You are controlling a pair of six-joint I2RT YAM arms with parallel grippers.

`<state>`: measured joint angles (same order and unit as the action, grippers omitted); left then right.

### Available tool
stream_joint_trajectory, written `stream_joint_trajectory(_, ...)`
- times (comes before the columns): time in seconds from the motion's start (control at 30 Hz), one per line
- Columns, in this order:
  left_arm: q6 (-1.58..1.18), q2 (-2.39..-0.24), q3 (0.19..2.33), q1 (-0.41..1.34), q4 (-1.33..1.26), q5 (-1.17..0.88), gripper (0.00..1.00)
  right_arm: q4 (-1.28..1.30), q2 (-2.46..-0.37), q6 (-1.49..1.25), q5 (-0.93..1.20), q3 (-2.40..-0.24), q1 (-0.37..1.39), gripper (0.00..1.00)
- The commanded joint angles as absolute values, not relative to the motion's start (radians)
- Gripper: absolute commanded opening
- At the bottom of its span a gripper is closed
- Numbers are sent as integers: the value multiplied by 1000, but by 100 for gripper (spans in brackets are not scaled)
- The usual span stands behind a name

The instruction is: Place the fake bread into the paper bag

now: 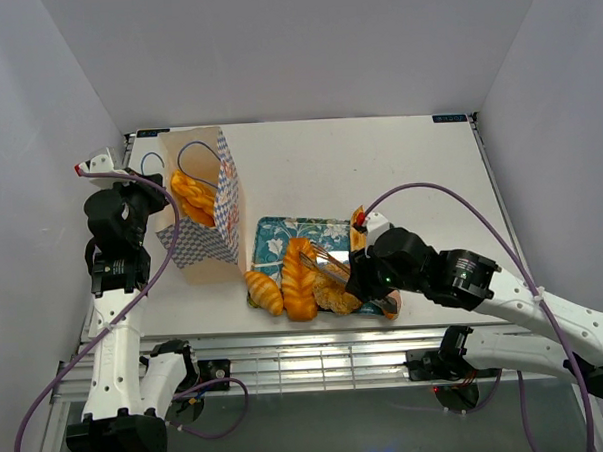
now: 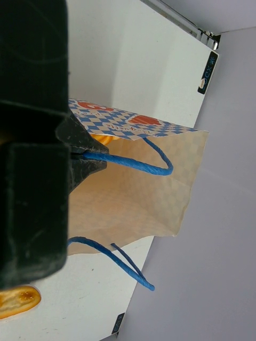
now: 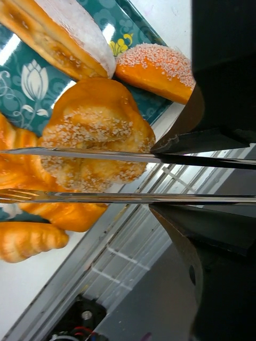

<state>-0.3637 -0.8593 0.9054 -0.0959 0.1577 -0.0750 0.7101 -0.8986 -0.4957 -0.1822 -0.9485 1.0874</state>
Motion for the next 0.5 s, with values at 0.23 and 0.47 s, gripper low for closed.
stream_joint_trajectory(0.23, -357, -853, 894, -94, 164, -81, 0, 787, -879, -436, -182, -969, 1127, 47)
stream_joint_trajectory(0.47, -356, -853, 894, -94, 166, -81, 0, 877, -851, -429, -245, -1045, 1127, 48)
